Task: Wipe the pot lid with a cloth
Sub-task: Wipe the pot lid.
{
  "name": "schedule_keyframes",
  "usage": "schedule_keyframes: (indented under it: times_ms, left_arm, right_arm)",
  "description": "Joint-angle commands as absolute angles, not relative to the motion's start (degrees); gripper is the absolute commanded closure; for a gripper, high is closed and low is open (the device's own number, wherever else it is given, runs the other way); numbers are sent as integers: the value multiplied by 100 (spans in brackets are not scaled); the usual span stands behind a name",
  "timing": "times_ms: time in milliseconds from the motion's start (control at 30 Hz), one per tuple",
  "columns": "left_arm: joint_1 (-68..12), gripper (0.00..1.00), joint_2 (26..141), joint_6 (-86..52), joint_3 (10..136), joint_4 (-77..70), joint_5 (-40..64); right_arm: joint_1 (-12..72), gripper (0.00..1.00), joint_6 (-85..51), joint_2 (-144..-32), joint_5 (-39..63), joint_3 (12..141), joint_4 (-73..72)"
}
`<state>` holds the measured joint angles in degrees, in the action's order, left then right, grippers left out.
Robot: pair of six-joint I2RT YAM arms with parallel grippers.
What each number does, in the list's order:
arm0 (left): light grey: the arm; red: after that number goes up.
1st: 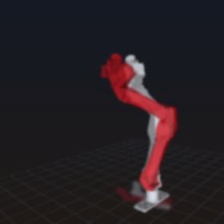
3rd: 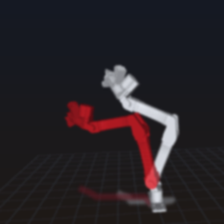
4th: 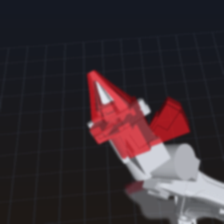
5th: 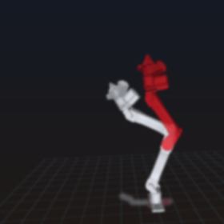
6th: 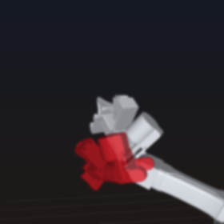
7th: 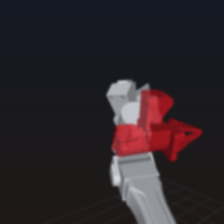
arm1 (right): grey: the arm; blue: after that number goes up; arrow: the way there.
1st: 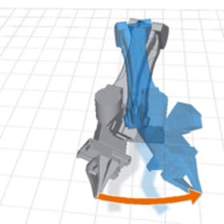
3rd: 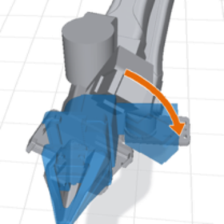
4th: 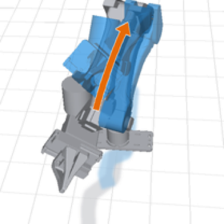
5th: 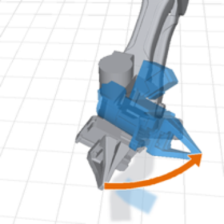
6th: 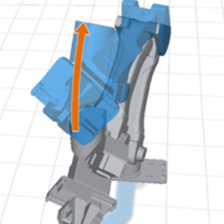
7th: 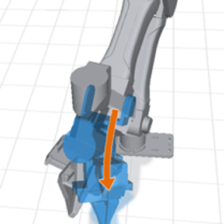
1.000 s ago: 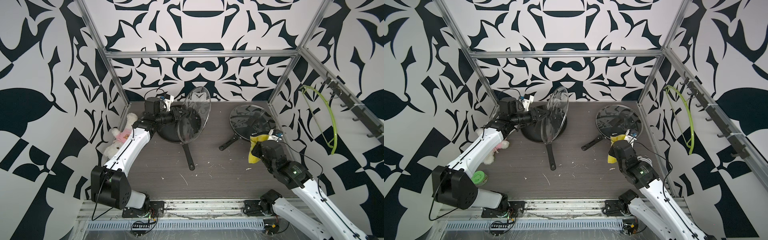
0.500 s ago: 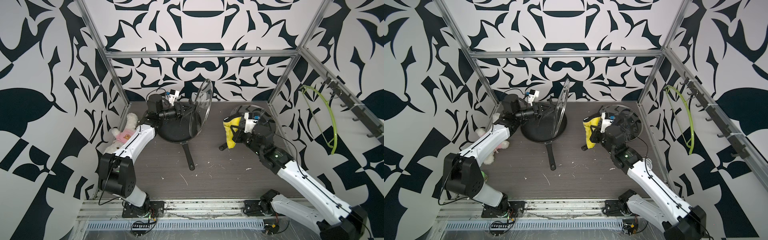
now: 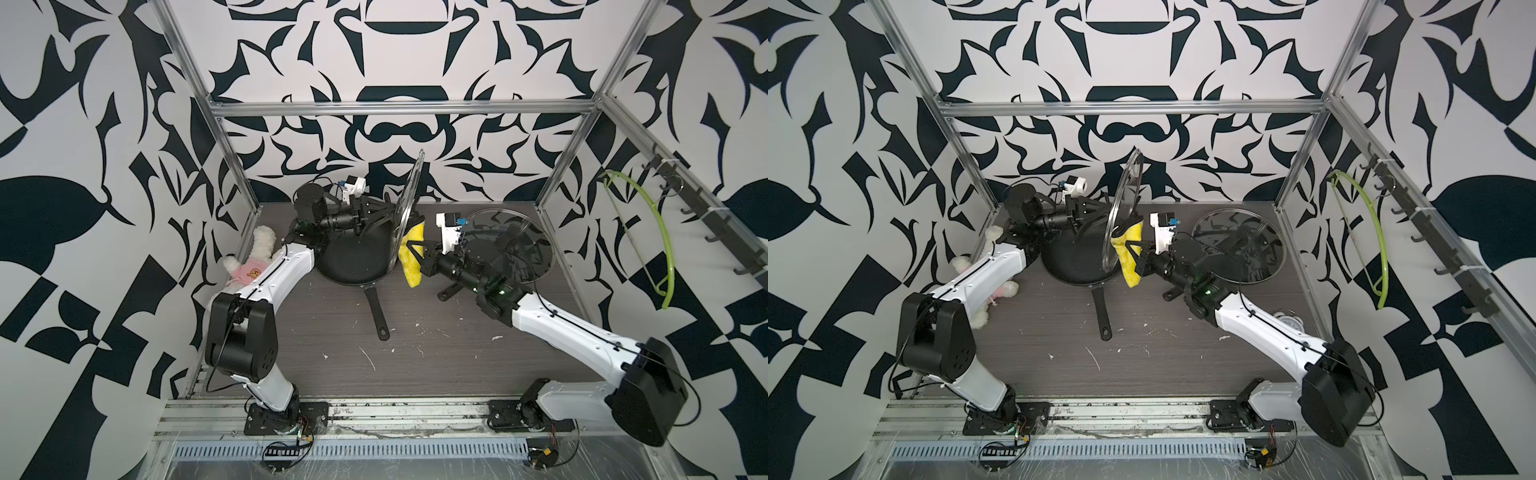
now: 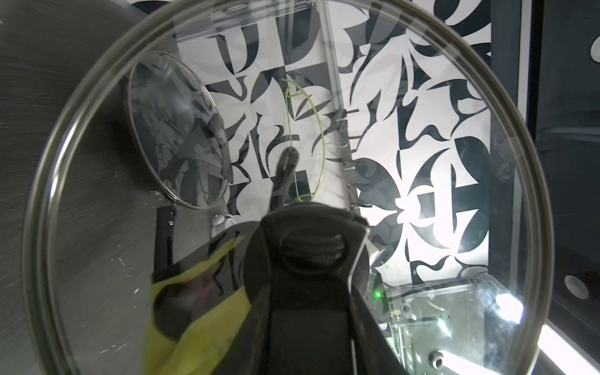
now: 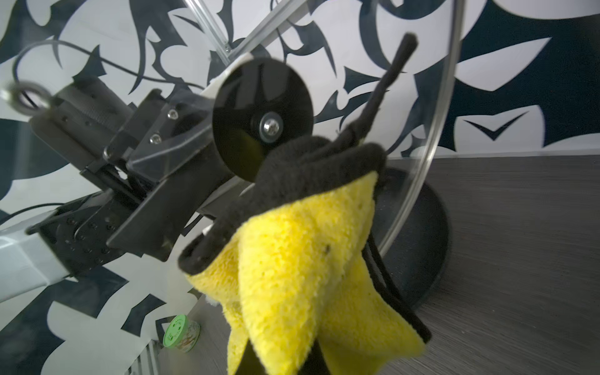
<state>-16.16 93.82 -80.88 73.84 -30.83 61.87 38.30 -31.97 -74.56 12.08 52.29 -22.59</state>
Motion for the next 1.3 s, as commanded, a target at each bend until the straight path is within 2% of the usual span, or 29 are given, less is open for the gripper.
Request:
schedule_keyframes:
  times_ms: [0,267,433,567,700,867,1267]
  left_arm:
    - [-1641,100,9294,-8491,7812,-4061,6343]
    - [-1644,100,9772,-9541,7998,-5189,6227]
    - [-1635,100,10470,-11027,8222,-7009,6034]
    - [-1653,100,10757,-11266,8349,-7356,5881]
    - [-1661,100,10721,-11163,8282,-7306,5968]
    - [-1670,100,10646,-11162,8059,-7392,6073]
    - [-1703,100,10317,-11140,7866,-7530,6307]
  right_arm:
    - [3866,100,-3249,-7548,1931,5493,-3324]
    - [3874,100,-3418,-7873,3088,5616,-4312]
    - [3868,100,-3550,-7844,3339,5648,-4861]
    - [3872,100,-3411,-7811,3098,5836,-4866]
    - [3853,100,-3161,-7914,2446,6224,-4609]
    - [3750,100,-3012,-8199,2109,6864,-4438]
    - [2898,100,-2994,-9297,1731,8246,-3963]
